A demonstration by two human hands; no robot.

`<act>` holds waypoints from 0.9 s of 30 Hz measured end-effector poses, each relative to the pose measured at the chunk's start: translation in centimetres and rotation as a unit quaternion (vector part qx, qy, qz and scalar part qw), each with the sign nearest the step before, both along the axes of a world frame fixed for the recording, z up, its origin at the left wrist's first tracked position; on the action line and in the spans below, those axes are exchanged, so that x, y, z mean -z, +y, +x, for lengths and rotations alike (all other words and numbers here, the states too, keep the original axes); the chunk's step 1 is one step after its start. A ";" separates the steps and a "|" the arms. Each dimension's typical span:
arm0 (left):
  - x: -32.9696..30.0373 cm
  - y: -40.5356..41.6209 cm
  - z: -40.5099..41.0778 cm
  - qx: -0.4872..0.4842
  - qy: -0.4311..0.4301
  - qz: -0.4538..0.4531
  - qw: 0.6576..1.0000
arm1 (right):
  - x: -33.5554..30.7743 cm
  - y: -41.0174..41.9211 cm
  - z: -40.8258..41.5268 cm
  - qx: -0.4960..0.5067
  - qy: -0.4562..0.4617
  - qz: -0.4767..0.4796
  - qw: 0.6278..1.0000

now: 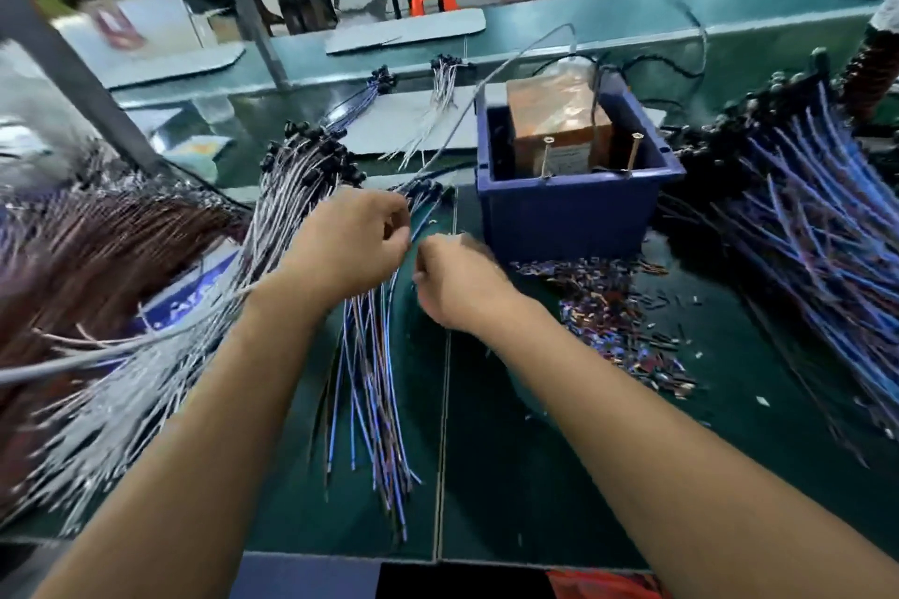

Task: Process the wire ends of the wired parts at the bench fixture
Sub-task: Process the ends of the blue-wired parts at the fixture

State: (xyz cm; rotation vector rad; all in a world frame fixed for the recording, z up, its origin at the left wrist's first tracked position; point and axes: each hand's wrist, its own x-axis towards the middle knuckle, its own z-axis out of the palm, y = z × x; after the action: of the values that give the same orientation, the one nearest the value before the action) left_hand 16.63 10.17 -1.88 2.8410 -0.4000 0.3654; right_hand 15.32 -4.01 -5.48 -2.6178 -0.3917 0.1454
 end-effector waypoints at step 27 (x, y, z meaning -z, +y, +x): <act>-5.2 -5.6 2.6 -0.157 0.060 -0.648 0.743 | -1.7 -1.1 -2.4 -0.057 0.207 0.472 0.855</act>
State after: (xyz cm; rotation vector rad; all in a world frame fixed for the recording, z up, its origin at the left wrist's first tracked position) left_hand 19.19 4.55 3.28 1.4898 0.3096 0.3162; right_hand 12.93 -5.07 -3.82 -1.5353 -0.3403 0.4257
